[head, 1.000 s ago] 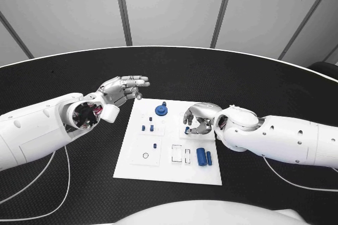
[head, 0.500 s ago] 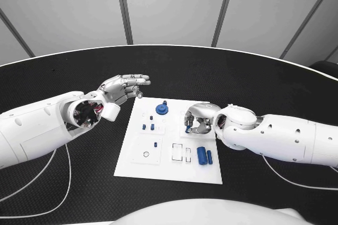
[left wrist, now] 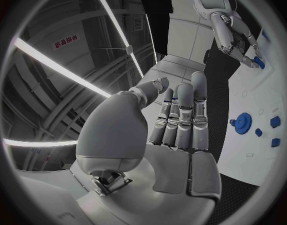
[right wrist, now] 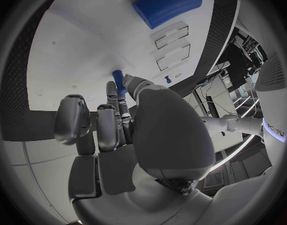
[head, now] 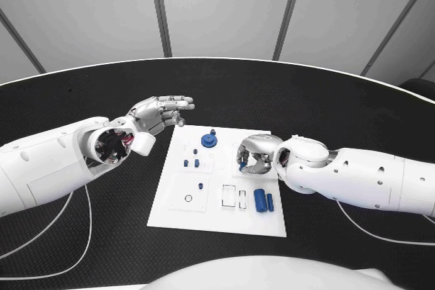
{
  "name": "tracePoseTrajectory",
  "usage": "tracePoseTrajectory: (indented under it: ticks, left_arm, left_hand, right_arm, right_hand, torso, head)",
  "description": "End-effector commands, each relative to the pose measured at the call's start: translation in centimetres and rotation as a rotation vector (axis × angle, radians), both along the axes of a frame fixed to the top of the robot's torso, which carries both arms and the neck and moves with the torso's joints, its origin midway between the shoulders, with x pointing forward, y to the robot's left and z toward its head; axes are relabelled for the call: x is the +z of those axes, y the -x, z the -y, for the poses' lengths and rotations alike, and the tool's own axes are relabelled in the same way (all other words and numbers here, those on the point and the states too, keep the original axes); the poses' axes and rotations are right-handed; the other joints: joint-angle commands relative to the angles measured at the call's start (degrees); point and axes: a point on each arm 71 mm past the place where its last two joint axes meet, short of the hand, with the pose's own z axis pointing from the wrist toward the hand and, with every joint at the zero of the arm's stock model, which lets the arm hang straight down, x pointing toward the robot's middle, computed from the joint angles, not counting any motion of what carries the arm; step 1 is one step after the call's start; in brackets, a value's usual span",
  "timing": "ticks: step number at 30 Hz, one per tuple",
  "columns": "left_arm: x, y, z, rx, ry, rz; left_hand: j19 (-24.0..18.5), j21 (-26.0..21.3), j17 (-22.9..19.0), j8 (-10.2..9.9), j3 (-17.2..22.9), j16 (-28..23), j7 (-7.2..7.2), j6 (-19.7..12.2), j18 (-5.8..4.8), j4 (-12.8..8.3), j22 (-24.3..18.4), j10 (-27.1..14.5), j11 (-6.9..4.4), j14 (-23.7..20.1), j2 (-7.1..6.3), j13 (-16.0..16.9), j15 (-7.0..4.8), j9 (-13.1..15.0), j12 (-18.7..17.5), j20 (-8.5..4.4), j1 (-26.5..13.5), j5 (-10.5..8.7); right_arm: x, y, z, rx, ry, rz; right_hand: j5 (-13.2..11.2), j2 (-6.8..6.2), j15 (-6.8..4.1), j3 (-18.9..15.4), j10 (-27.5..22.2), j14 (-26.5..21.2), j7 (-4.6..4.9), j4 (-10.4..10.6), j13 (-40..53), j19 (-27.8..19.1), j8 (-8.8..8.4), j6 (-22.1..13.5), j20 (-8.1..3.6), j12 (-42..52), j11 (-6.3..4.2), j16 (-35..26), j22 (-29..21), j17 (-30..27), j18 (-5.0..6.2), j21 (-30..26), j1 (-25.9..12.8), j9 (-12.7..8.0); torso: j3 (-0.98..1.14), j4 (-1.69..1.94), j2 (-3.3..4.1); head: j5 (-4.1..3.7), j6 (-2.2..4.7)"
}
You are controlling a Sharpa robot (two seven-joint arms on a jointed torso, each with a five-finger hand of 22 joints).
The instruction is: Assemble the parts on the task board
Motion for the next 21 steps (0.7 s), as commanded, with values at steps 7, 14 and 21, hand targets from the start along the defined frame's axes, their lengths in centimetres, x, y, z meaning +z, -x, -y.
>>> tracePoseTrajectory:
  ticks: [7,14,21]
  left_arm:
    - [-0.01,-0.01,-0.04,0.001,-0.001,-0.001]
    - [-0.01,-0.04,-0.07,0.002,-0.002,-0.001]
    - [-0.04,-0.09,-0.20,0.004,-0.003,-0.001]
  left_hand:
    - [-0.20,-0.26,-0.09,-0.35,-0.29,-0.24,0.06,-0.53,0.94,0.12,-0.06,-0.29,0.02,-0.20,0.13,-0.08,0.04,-0.07,0.15,0.09,0.22,0.31]
    - [-0.21,-0.29,-0.09,-0.38,-0.31,-0.25,0.09,-0.60,0.94,0.16,-0.08,-0.36,0.05,-0.23,0.13,-0.09,0.07,-0.09,0.15,0.11,0.20,0.32]
    - [-0.21,-0.29,-0.09,-0.38,-0.31,-0.25,0.09,-0.60,0.94,0.16,-0.08,-0.36,0.05,-0.23,0.13,-0.09,0.07,-0.09,0.15,0.11,0.20,0.32]
  right_arm:
    - [-0.05,0.09,-0.15,0.003,-0.015,0.009]
    - [0.23,0.23,-0.16,-0.001,-0.055,0.045]
    - [0.82,0.77,0.25,-0.009,-0.090,0.074]
  right_hand:
    - [-0.19,1.16,-1.23,2.78,3.25,2.26,-0.70,-2.26,-0.37,1.30,1.59,3.26,-0.93,-0.10,-0.78,0.26,4.83,0.22,-0.40,0.74,-0.46,0.74]
    - [-0.55,2.65,-1.87,4.19,5.67,2.37,-1.44,-4.27,-0.06,1.66,3.11,5.21,-1.52,0.05,-1.54,0.43,5.49,0.38,-0.61,1.84,-1.02,1.87]
    - [-0.19,2.76,-1.98,4.45,6.04,2.40,-1.52,-4.79,-0.05,1.66,3.41,5.24,-1.65,-0.16,-1.66,0.47,5.47,0.42,-0.59,1.74,-1.45,2.23]
  torso:
    - [0.03,-0.03,0.03]
    - [0.13,-0.04,0.00]
    - [0.11,-0.11,-0.04]
  head:
    - [0.07,-0.03]
    - [0.17,-0.03]
    - [0.40,0.09]
